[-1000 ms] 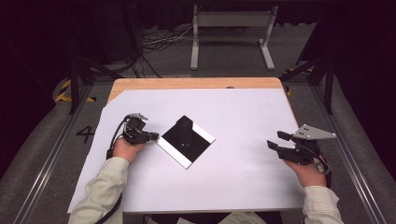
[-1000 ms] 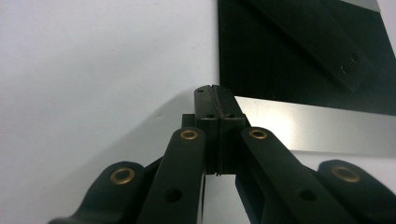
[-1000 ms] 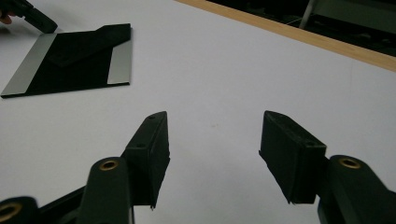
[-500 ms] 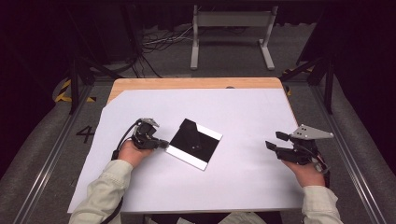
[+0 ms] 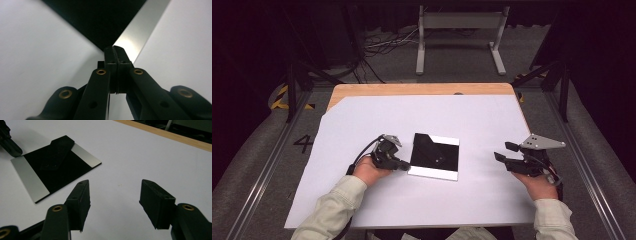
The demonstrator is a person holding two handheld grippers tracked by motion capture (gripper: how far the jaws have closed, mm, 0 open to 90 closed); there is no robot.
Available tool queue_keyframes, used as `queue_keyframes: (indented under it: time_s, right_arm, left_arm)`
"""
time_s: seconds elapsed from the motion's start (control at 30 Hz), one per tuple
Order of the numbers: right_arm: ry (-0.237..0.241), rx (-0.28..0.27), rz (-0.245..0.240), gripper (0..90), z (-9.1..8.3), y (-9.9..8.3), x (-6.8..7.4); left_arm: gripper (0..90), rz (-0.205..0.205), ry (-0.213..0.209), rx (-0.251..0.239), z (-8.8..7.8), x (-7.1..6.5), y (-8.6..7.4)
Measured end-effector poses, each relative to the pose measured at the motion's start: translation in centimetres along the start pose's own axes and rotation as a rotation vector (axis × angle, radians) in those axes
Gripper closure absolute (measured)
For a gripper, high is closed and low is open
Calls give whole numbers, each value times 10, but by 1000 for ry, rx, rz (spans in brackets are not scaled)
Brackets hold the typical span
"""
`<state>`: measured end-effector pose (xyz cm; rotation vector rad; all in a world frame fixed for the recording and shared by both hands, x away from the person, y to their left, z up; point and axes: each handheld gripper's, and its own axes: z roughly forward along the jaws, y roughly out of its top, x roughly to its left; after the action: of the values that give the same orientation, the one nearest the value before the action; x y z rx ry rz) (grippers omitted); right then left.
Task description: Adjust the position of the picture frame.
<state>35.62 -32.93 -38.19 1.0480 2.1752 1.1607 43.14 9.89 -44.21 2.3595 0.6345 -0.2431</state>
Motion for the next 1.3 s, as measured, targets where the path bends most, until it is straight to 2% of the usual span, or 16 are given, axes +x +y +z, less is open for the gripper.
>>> queue_keyframes:
  time_s: [0.1, 0.23, 0.3, 0.67, 0.77, 0.83, 0.9, 1.07, 1.2, 1.3]
  right_arm:
    - [6, 9, -4, 413, 2, 0, 2]
    - [10, 13, -9, 421, 4, 0, 3]
    - [16, 14, -11, 430, 5, 0, 3]
    - [24, 29, -23, 446, 8, 0, 5]
    - [29, 37, -18, 491, 10, 1, 6]
    - [41, 47, -1, 567, 11, 3, 5]
    - [58, 56, 11, 656, 13, 6, 7]
    - [72, 120, -33, 815, 29, 17, 13]
    - [74, 151, -49, 896, 43, 29, 13]
    - [81, 165, -46, 898, 54, 36, 12]
  left_arm:
    - [900, 19, -29, -2, 9, -7, 5]
    - [900, 8, -91, -35, 21, -13, 7]
    - [900, 8, -97, -41, 23, -14, 8]
    - [900, 51, -53, -46, 27, -22, 13]
    - [900, 60, -22, -55, 23, -23, 13]
    - [900, 54, -14, -74, 17, -21, 13]
    - [900, 48, 17, -96, 10, -18, 11]
    - [900, 10, 67, -160, -10, -7, 2]
    - [900, -5, 84, -214, -26, 5, -11]
    - [900, -4, 132, -270, -41, 13, -20]
